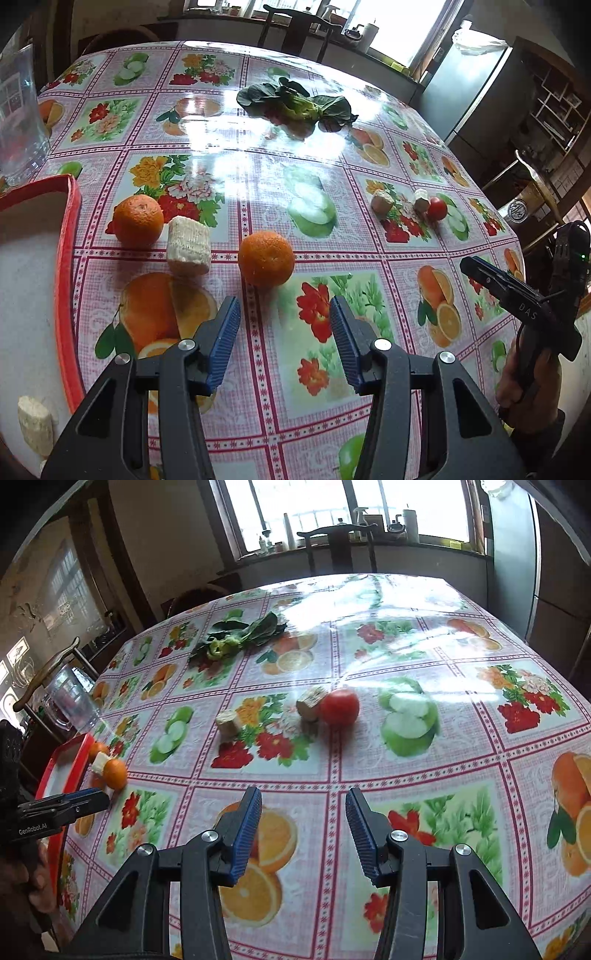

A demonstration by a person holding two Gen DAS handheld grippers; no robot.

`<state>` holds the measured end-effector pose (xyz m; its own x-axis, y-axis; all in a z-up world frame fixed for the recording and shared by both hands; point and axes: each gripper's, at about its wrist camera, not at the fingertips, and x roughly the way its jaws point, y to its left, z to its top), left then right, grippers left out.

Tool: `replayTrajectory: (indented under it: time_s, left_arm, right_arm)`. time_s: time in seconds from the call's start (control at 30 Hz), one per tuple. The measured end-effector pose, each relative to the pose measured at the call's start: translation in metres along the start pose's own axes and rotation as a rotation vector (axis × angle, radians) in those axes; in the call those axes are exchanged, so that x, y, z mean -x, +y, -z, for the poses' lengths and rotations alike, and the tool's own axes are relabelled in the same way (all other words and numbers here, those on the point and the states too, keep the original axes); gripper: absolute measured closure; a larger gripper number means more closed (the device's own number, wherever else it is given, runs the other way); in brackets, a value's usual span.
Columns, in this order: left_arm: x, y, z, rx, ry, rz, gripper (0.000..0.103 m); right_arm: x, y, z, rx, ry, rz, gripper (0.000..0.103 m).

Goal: Organize fruits
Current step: 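Reach the left gripper to an orange while the right reaches a red tomato, then grasp the orange with the left gripper while the right grasps the tomato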

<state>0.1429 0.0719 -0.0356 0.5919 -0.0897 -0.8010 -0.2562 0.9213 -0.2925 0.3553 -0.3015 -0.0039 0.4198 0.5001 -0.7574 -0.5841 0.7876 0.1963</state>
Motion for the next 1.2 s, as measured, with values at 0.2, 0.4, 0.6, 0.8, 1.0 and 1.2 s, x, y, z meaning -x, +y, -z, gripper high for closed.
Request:
replayTrajectory:
  time_s: [0.2, 0.4, 0.6, 0.8, 1.0, 1.2]
  left_arm:
    - [-0.017, 0.000, -0.013, -0.005, 0.002, -0.024, 0.055]
    - [-0.024, 0.000, -0.021, -0.019, -0.018, -0.027, 0.055]
    - [-0.024, -0.003, -0.019, -0.066, -0.043, -0.052, 0.072]
    - [-0.016, -0.001, -0.008, -0.063, -0.033, -0.019, 0.072]
    - [0.001, -0.006, 0.012, -0.066, -0.041, 0.007, 0.072]
    - [0.024, -0.005, 0.031, -0.056, -0.059, 0.024, 0.072]
  right_arm:
    - [-0.027, -0.014, -0.023, 0.001, 0.004, 0.029, 0.056]
    - [-0.052, -0.017, -0.044, 0.010, -0.012, 0.047, 0.063]
    - [-0.054, -0.013, -0.047, 0.014, -0.017, 0.060, 0.071]
    - [-0.029, 0.010, -0.016, 0.023, -0.013, -0.014, 0.071]
    - [-0.003, 0.039, 0.013, 0.034, 0.004, -0.096, 0.071]
    - [0.015, 0.069, 0.030, 0.053, 0.011, -0.148, 0.071]
